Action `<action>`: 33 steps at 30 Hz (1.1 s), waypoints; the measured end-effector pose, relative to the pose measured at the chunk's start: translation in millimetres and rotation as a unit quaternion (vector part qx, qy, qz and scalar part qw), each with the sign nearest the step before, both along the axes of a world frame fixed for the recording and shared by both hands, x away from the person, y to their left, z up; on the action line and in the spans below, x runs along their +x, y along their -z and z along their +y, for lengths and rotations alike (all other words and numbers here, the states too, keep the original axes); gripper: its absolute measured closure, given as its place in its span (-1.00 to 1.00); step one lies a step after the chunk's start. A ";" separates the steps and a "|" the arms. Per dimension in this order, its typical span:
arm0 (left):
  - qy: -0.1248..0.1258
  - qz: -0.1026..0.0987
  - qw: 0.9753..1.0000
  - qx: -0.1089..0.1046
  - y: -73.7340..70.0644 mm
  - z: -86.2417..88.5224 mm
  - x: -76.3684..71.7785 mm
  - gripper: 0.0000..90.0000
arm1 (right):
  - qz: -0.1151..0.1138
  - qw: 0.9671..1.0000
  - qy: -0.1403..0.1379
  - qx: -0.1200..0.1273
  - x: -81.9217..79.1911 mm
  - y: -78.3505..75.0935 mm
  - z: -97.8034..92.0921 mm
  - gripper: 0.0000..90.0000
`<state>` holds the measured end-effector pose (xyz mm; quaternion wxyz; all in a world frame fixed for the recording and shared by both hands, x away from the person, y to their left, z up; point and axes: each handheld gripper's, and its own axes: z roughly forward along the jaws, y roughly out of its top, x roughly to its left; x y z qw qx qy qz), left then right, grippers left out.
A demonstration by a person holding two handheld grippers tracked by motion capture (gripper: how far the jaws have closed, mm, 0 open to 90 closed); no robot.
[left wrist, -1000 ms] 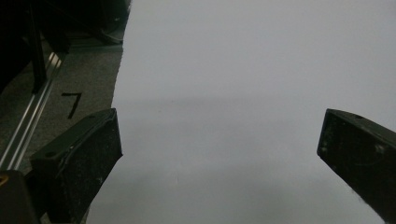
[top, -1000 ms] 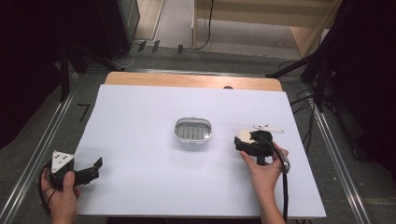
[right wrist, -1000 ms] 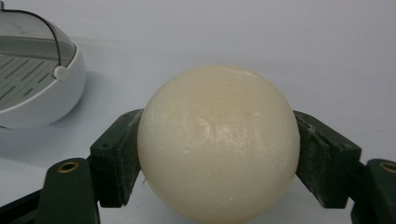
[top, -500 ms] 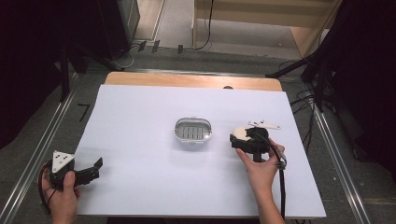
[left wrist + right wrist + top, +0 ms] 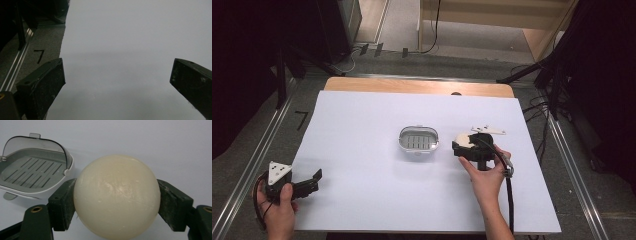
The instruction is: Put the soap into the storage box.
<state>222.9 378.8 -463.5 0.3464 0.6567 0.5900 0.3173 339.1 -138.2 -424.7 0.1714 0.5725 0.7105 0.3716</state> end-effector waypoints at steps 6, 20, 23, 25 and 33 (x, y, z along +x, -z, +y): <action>0.000 0.001 1.000 0.000 -0.1 0.1 0.0 -0.99 | -0.001 1.000 -0.007 -0.001 2.8 -2.2 8.4 -0.45; 0.001 0.001 1.000 -0.001 -0.1 0.2 0.0 -0.99 | -0.003 1.000 -0.019 0.000 6.3 -7.5 22.6 -0.45; 0.000 0.001 1.000 -0.001 -0.1 0.2 0.0 -0.99 | -0.003 1.000 -0.021 -0.001 7.2 -8.6 24.8 -0.45; 0.000 0.002 1.000 -0.001 -0.2 0.3 0.0 -0.99 | -0.003 1.000 -0.022 0.000 7.9 -9.5 26.4 -0.45; 0.001 0.001 1.000 -0.001 -0.2 0.4 -0.1 -0.99 | -0.002 1.000 -0.026 0.003 12.1 -12.4 33.9 -0.45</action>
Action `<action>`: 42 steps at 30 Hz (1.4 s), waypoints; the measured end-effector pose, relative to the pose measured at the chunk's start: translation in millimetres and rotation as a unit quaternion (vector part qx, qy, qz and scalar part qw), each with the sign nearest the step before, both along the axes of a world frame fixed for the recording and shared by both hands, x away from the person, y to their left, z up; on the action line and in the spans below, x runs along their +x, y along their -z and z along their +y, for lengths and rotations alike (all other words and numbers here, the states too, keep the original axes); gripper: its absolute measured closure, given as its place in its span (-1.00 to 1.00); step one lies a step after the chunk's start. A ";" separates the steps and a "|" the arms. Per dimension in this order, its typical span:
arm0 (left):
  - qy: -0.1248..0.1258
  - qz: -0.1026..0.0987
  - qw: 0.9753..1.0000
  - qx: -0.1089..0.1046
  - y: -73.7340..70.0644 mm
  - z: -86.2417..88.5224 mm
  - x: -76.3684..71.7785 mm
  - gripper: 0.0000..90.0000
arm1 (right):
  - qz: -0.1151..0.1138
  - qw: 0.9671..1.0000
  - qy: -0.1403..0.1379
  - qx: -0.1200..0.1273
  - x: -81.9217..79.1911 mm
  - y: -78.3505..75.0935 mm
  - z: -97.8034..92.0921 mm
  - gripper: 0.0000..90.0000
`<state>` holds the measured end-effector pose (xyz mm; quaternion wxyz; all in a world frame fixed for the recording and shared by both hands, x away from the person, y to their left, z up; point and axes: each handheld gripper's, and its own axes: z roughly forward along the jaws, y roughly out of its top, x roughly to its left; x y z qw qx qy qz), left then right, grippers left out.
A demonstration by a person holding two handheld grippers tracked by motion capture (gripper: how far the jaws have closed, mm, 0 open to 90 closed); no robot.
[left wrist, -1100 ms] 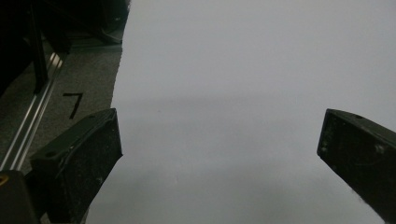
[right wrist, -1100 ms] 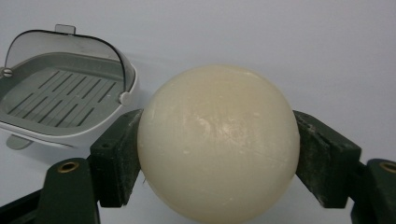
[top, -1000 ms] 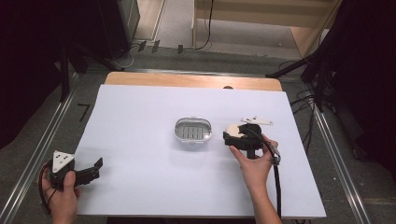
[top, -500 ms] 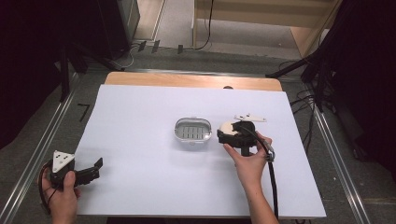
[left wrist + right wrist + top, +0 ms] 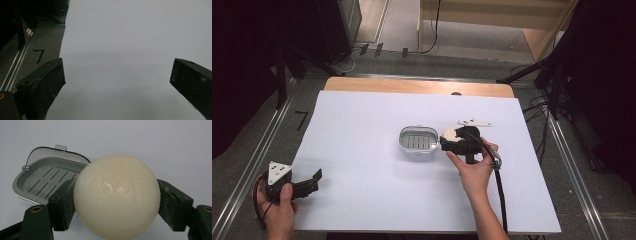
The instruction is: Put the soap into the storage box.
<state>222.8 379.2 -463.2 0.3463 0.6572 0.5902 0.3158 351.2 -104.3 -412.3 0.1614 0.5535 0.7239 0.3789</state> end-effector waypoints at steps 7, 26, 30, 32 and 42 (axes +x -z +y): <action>0.000 0.000 1.000 0.000 0.0 0.0 0.0 -0.99 | -0.002 1.000 -0.007 0.002 1.7 -1.4 6.5 -0.45; 0.000 0.000 1.000 0.000 -0.1 0.3 -0.2 -0.99 | -0.002 1.000 -0.020 0.007 6.7 -4.6 24.1 -0.45; 0.000 0.001 1.000 0.001 -0.1 0.4 -0.1 -0.99 | 0.000 1.000 -0.022 0.005 8.0 -4.2 28.1 -0.45; 0.001 0.000 1.000 0.000 -0.1 0.4 -0.1 -0.99 | 0.000 1.000 -0.025 0.005 8.4 -4.2 29.8 -0.45; 0.000 0.000 1.000 0.000 0.0 0.2 0.0 -0.99 | -0.001 0.999 -0.034 0.007 10.5 -4.8 41.8 -0.45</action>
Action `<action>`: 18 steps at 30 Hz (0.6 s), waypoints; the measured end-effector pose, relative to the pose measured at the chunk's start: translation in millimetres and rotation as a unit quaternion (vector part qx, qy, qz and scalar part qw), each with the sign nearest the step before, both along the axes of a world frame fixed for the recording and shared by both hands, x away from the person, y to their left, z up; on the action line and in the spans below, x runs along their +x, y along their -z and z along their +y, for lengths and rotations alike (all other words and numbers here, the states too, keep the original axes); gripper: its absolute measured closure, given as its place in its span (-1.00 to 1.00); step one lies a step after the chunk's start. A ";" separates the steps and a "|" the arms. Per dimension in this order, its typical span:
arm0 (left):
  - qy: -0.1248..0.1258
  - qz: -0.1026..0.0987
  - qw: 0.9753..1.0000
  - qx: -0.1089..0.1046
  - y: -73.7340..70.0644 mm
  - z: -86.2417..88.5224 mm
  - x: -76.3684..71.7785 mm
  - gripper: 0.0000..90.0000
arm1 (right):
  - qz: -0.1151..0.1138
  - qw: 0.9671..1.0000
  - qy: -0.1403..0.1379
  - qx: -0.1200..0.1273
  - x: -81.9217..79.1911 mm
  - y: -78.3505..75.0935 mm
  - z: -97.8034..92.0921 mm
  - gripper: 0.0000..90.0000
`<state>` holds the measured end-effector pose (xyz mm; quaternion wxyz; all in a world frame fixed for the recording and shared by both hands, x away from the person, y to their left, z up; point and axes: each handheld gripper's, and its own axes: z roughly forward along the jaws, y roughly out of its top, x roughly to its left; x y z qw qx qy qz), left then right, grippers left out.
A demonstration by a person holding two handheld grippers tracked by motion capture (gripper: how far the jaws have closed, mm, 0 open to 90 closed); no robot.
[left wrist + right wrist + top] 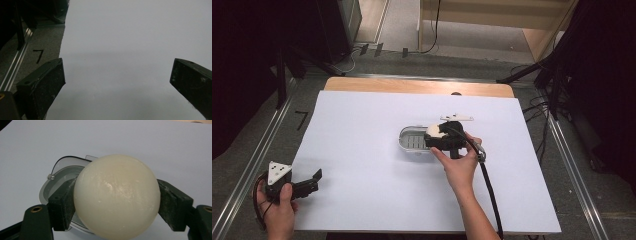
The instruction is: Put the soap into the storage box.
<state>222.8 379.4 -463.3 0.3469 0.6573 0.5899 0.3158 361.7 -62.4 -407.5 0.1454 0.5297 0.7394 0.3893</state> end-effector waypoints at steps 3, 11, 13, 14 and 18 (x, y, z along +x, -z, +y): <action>0.000 0.000 1.000 0.000 -0.1 0.1 0.0 -0.99 | -0.001 1.000 -0.003 0.002 0.3 0.5 4.2 -0.45; 0.001 0.001 1.000 0.000 -0.1 0.2 0.0 -0.99 | 0.001 1.000 -0.010 0.002 1.8 0.6 12.6 -0.45; 0.001 0.000 1.000 -0.001 0.0 0.1 0.1 -0.99 | 0.002 1.000 -0.009 0.002 1.8 0.7 14.7 -0.45; 0.001 0.000 1.000 -0.001 0.0 0.1 0.1 -0.99 | 0.002 1.000 -0.011 0.002 1.9 1.0 15.9 -0.45; 0.001 0.001 1.000 -0.001 -0.1 0.0 0.1 -0.99 | 0.003 1.000 -0.014 0.002 2.1 1.9 20.3 -0.45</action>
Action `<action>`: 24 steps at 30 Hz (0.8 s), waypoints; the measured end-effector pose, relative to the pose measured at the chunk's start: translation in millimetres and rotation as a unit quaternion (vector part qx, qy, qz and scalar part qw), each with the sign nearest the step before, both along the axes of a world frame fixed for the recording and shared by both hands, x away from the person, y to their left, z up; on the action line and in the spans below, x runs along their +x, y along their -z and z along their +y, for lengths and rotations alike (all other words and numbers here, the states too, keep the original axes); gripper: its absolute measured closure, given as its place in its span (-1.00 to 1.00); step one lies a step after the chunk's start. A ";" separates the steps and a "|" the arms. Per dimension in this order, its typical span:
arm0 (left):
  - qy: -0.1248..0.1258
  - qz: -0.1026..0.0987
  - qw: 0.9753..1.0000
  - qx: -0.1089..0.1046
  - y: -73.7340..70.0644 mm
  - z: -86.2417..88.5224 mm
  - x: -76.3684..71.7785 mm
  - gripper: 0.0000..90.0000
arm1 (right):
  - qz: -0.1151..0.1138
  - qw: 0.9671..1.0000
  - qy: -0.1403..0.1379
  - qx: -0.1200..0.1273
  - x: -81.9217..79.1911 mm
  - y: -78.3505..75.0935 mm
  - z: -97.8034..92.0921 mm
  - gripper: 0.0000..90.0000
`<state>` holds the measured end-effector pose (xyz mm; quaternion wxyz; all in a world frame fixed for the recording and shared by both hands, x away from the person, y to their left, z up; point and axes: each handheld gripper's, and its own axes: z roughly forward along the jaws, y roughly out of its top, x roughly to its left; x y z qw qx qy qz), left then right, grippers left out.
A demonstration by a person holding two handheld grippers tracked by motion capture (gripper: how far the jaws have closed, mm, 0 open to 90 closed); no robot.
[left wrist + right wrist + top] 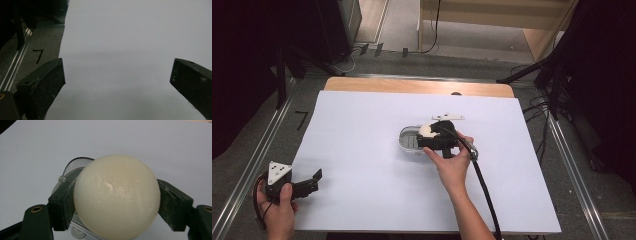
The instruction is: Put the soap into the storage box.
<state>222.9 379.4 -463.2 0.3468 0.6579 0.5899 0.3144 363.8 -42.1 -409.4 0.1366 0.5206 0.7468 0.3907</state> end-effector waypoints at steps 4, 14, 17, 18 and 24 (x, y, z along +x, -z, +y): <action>0.001 0.000 1.000 0.000 0.0 0.1 0.0 -0.99 | 0.001 1.000 -0.002 -0.001 1.1 1.9 4.1 -0.45; 0.002 0.000 1.000 -0.002 0.1 0.5 0.2 -0.99 | 0.007 1.000 -0.010 -0.004 3.2 6.1 12.4 -0.45; 0.002 0.000 1.000 -0.002 0.1 0.5 0.3 -0.99 | 0.009 1.000 -0.009 -0.006 4.1 7.4 14.5 -0.45; 0.002 -0.001 1.000 -0.002 0.1 0.6 0.3 -0.99 | 0.010 1.000 -0.010 -0.007 4.4 7.7 14.8 -0.45; 0.002 0.000 1.000 -0.002 0.1 0.7 0.3 -0.99 | 0.015 1.000 -0.012 -0.009 5.8 11.2 19.7 -0.45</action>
